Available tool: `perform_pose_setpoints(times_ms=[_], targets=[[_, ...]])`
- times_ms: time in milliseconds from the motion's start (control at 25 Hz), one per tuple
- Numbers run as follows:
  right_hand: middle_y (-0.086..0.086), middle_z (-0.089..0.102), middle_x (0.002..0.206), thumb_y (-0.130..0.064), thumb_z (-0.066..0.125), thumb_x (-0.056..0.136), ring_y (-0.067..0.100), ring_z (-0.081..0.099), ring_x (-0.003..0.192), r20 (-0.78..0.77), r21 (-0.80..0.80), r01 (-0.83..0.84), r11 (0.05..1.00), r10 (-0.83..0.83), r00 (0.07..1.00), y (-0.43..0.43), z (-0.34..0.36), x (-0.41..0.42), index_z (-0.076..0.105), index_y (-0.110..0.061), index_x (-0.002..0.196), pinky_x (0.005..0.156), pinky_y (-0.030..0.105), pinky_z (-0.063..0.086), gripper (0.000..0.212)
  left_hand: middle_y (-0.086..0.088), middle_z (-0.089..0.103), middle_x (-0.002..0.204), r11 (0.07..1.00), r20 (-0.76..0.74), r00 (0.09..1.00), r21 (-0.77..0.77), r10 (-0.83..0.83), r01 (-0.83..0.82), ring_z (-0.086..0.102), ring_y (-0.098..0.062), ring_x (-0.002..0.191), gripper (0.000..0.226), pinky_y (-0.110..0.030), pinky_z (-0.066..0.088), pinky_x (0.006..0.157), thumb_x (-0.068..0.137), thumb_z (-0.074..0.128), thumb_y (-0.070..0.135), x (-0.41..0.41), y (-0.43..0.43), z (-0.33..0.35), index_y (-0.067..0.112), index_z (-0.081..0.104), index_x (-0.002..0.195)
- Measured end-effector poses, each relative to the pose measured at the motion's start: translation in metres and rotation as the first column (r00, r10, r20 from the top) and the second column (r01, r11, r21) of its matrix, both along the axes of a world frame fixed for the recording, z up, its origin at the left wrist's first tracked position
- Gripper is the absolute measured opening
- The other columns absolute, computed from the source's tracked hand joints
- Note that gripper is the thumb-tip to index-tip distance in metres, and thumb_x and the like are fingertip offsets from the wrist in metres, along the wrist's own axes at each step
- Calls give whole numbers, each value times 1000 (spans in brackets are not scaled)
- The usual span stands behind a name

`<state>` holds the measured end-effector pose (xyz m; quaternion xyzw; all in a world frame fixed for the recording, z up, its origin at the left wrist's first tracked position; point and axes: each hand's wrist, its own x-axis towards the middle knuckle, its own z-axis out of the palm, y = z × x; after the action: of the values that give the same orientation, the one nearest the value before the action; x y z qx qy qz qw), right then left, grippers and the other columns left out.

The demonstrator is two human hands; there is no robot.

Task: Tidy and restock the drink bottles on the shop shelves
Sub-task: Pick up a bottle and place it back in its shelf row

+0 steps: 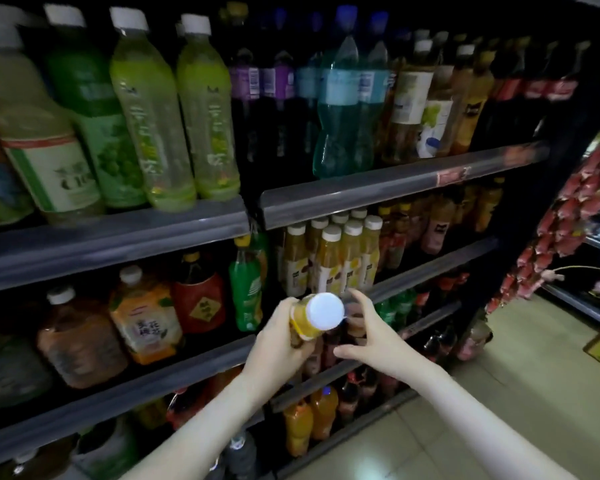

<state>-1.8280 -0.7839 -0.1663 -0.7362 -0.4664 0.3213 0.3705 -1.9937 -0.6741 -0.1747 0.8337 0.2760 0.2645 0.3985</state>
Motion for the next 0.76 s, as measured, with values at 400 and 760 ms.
perform_pose_setpoints(times_ms=[400, 760], targets=[[-12, -1, 159, -27, 61, 93, 12, 11, 146, 248, -67, -78, 995, 92, 964, 79, -24, 131, 1, -35, 151, 116, 30, 23, 84, 9, 53, 116, 967, -149, 981, -202, 125, -154, 53, -8, 108, 54, -17, 38, 82, 86, 67, 30, 101, 87, -37, 29, 33, 128], [12, 4, 156, -17, 56, 93, 30, 6, 142, 613, -17, -71, 997, 66, 787, 110, -54, 153, -5, -28, 151, 107, 36, 35, 85, -17, 55, 127, 929, -484, 824, -56, 294, -365, 60, -28, 105, 54, -34, 51, 84, 100, 42, 20, 136, 88, -58, 3, 18, 146]])
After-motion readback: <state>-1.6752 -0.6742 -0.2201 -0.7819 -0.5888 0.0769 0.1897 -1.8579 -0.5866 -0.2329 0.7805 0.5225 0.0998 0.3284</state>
